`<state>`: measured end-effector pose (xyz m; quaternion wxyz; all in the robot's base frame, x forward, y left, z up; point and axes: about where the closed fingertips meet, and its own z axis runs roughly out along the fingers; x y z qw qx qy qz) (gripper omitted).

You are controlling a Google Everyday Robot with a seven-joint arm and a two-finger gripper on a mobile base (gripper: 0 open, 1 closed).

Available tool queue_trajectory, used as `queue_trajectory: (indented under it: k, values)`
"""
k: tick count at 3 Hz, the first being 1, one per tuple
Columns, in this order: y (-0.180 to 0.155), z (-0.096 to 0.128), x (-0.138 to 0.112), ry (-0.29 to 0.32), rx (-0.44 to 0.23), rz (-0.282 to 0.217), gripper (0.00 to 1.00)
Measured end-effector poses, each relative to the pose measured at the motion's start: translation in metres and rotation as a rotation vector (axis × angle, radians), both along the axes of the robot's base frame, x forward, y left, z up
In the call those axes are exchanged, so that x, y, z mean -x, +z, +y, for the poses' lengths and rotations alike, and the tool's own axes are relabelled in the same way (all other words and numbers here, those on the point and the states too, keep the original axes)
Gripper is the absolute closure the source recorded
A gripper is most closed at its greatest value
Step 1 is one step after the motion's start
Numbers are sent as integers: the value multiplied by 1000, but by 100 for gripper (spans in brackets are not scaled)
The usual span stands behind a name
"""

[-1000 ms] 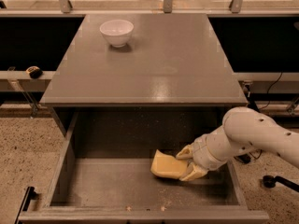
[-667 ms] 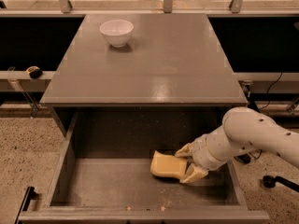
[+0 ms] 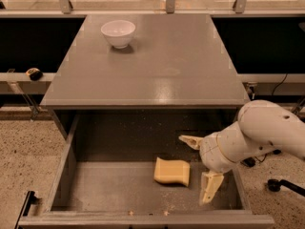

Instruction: Place sponge into top drawer

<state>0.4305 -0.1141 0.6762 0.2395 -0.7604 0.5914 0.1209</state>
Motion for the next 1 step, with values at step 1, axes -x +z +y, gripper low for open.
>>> queue_trajectory:
  k: [1]
  values:
    - [3,-1,4,27,-1,-12,0]
